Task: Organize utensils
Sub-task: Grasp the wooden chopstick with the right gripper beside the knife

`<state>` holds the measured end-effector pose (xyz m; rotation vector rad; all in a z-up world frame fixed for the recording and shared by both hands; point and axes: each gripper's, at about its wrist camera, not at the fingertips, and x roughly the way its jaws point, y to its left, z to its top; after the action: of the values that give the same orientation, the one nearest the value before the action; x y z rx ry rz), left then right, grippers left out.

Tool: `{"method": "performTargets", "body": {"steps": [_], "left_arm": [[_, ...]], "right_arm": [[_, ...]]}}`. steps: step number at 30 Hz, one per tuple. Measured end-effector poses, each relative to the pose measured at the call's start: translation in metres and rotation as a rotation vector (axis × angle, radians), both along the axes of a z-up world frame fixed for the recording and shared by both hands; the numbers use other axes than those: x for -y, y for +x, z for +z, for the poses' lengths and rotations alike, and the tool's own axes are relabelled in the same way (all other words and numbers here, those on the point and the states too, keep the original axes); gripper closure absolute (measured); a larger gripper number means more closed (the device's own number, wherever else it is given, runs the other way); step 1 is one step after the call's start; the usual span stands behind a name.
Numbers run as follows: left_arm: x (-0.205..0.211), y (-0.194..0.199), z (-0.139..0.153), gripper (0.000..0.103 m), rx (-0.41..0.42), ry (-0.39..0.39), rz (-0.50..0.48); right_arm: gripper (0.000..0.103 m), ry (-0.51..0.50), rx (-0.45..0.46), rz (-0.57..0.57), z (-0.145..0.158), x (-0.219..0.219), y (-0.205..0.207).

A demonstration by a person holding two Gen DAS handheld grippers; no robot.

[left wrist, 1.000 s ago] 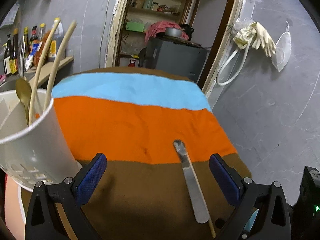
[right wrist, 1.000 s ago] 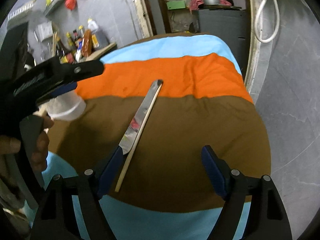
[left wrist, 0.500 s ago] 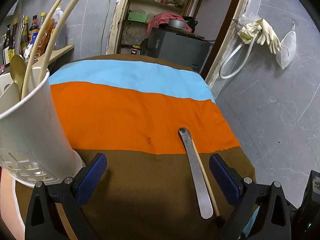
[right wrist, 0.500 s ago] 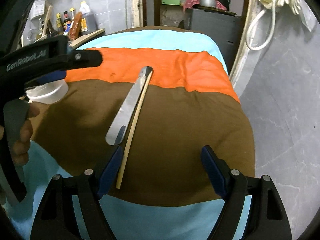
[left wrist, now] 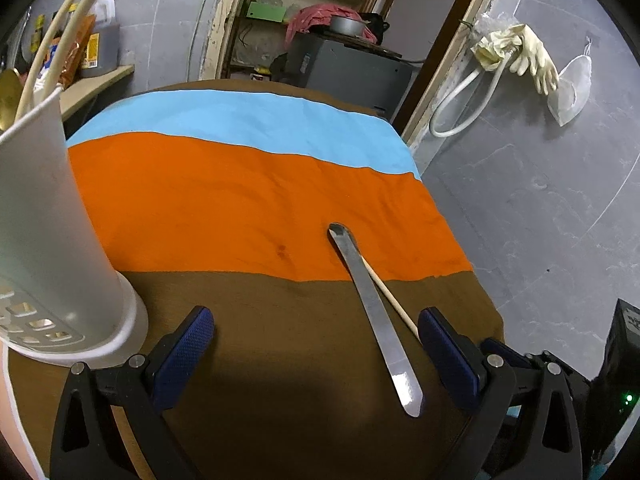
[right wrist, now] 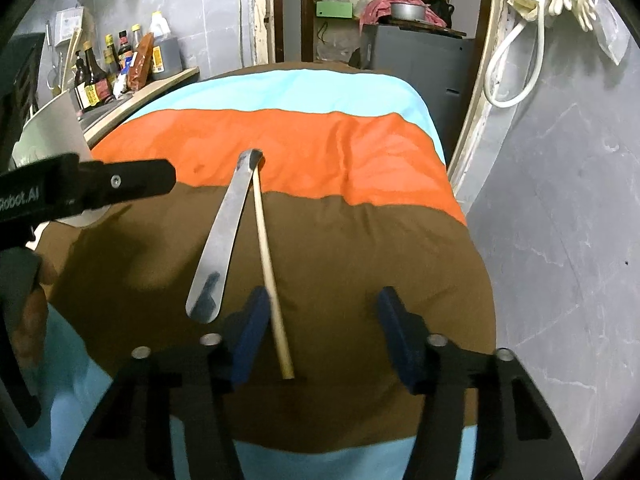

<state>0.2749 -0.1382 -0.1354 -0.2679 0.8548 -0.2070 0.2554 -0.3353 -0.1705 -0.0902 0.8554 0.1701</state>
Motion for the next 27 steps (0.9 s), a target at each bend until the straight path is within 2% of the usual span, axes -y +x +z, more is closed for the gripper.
{"method": "performTargets", "body": {"steps": [3,4,5,6,9,12,14,16,22,27], "left_arm": [[-0.001,0.001,-0.002,0.001,-0.008,-0.011,0.003],[-0.002,0.002,-0.003,0.003,-0.011,-0.015,0.003],[-0.002,0.003,-0.004,0.004,-0.016,-0.019,0.003],[-0.002,0.003,-0.005,0.004,-0.02,-0.021,0.003],[0.0,0.005,-0.008,0.006,-0.034,-0.04,-0.005],[0.005,0.008,-0.014,0.012,-0.058,-0.06,-0.028],[0.01,0.011,-0.018,0.015,-0.073,-0.057,-0.034],[0.012,0.012,-0.017,0.017,-0.069,-0.051,-0.037],[0.011,0.013,-0.017,0.018,-0.068,-0.052,-0.029],[0.012,0.012,-0.016,0.021,-0.065,-0.034,-0.035]], "right_arm": [[0.071,0.002,0.013,0.024,0.002,-0.001,0.001],[0.079,0.003,0.018,0.026,0.002,-0.001,0.001],[0.096,0.0,0.025,0.021,0.004,0.0,0.001],[0.103,-0.03,0.013,-0.005,0.002,0.003,0.004],[0.103,0.067,-0.004,-0.024,0.001,0.022,0.009],[0.103,0.101,-0.013,0.008,0.002,0.027,0.011],[0.103,0.173,-0.022,0.03,0.003,0.033,0.011],[0.102,0.203,-0.018,0.055,0.006,0.034,0.009],[0.102,0.21,-0.026,0.139,0.004,0.025,0.0],[0.094,0.223,-0.046,0.16,-0.001,0.021,-0.001]]}}
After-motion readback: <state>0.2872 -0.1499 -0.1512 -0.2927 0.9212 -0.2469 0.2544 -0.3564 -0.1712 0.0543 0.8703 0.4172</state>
